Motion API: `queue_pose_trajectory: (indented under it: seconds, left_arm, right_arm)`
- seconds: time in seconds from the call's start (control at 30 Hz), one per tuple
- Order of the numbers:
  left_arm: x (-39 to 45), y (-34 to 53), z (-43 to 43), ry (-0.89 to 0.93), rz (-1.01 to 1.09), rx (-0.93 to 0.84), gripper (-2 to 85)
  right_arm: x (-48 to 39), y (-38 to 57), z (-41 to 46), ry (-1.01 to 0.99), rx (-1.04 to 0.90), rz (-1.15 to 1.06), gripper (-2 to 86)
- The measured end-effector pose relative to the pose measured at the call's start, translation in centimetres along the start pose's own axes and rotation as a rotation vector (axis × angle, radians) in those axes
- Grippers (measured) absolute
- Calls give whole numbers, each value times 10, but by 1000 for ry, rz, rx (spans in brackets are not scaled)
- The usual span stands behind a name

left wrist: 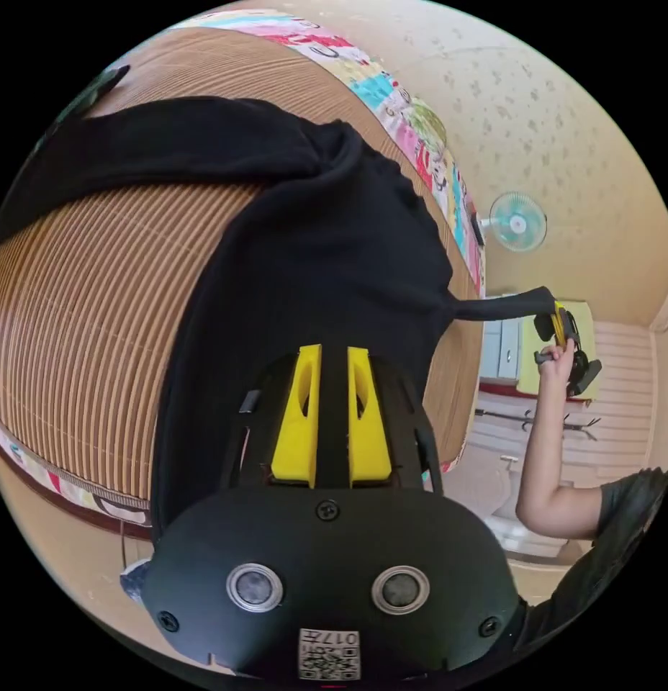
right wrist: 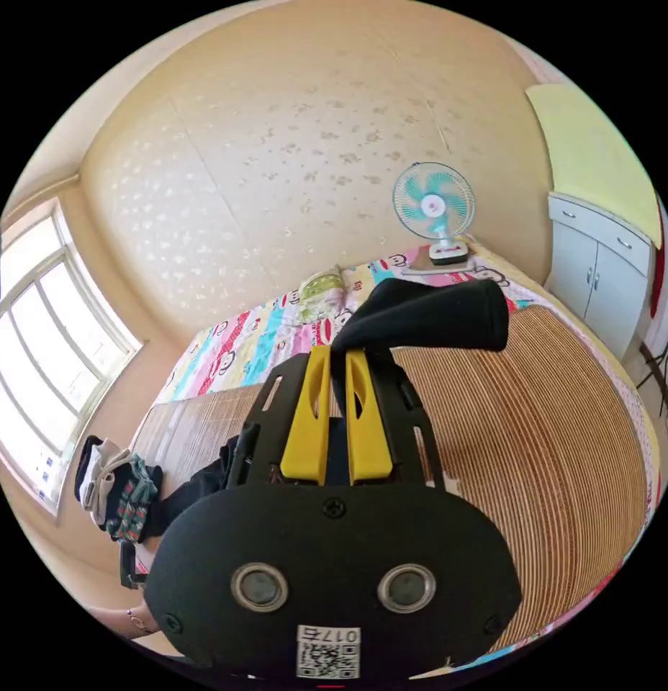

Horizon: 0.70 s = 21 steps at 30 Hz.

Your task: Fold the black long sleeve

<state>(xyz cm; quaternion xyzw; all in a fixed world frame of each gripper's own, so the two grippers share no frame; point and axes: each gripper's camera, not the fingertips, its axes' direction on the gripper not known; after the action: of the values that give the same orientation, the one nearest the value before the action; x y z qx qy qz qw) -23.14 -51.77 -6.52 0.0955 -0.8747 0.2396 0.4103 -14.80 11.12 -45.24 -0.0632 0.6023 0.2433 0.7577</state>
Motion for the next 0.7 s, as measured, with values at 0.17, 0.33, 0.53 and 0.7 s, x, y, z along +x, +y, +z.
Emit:
queue_pose_trajectory:
  seconds: [0.17, 0.33, 0.53, 0.7]
  left_arm:
    - [-69, -16, -57, 42, -236, 201, 103]
    - [-149, -17, -117, 79, -560, 485, 154]
    - [-192, -22, -117, 204, -763, 575, 68]
    - [-152, -39, -127, 232, -639, 575, 37]
  right_arm:
    - [-195, 137, 148, -76, -277, -408, 44]
    - [-226, 289, 258, -4, -841, -439, 25]
    - [-177, 326, 220, -78, -843, -197, 8]
    - [-132, 336, 213, -70, -887, 53, 5]
